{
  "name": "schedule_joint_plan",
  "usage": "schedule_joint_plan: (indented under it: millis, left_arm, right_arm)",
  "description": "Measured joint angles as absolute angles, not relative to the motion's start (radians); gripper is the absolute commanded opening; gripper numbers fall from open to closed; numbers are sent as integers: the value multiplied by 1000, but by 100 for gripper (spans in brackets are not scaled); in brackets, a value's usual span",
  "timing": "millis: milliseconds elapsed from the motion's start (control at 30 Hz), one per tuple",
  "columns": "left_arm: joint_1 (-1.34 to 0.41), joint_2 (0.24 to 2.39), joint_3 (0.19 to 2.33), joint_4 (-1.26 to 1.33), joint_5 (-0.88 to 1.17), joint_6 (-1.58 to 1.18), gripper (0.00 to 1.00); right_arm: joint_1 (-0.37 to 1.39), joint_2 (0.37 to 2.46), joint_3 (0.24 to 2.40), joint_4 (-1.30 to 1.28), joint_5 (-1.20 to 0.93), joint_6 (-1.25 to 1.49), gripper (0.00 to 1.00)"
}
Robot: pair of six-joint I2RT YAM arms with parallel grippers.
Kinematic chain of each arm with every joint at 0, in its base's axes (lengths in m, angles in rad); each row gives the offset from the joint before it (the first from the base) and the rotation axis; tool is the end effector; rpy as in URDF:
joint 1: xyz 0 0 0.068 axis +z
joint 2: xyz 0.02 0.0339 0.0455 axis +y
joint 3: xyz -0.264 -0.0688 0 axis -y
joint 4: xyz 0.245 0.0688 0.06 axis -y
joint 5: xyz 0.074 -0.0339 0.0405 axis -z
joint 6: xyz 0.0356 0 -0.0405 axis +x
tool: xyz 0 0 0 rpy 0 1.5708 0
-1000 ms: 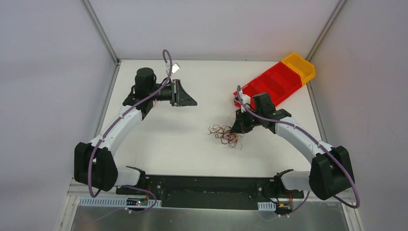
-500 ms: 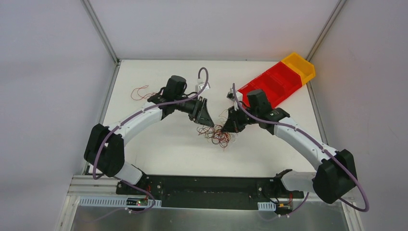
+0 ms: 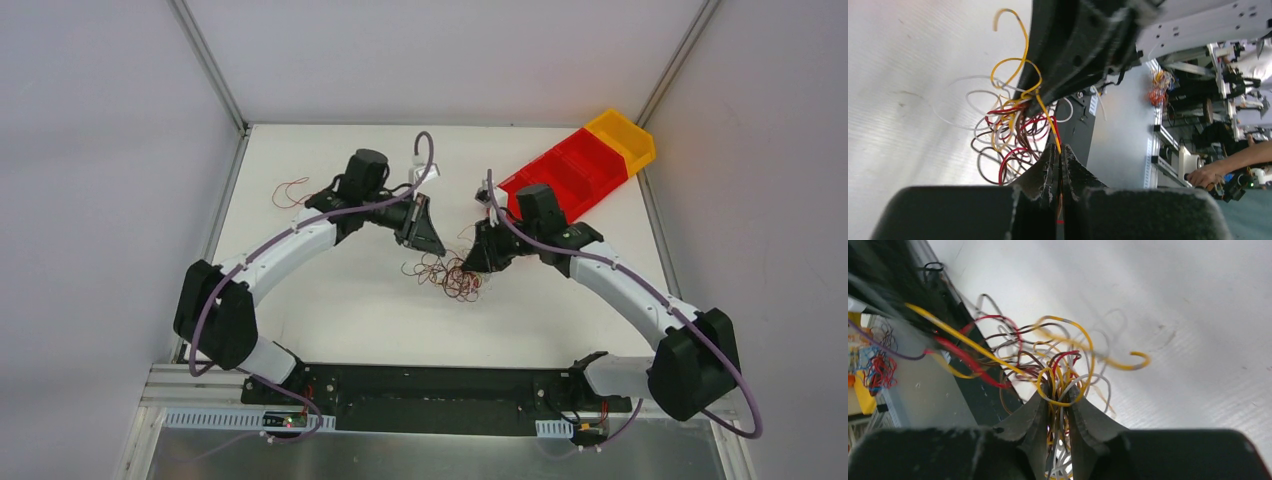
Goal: Untangle the cables
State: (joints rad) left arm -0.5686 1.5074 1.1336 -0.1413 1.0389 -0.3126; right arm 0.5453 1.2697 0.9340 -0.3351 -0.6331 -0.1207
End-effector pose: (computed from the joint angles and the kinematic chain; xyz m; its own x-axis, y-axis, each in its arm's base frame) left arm 0.2644 -0.2054 0.2980 -0.6733 0.2452 -0.6975 0.7336 0.1040 -0.6716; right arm 0.2227 0.1597 0.2777 -0.4295 -0.3741 -0.8219 -0.8725 0.4068 0.2708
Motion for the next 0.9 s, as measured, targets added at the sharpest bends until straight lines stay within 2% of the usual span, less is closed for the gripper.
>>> schedule_joint_plan:
  millis: [167,400,700,900]
  left_arm:
    - [-467,1432,1217,-137,1055,-422,0]
    - [-277,1405,1399,-49,1100,-605,0]
    - [-101,1428,1750,106,1087,-801,0]
    - [-19,1515,1981,171,1023,-865,0]
  right_arm:
    - [462,1309,896,-318,-635,-135,25]
    - [439,1353,839,-348,-604,-228,27]
    - [419,1356,756,-406,-547,-356,31]
    - [416,1356,717,-439,-511,-425,29]
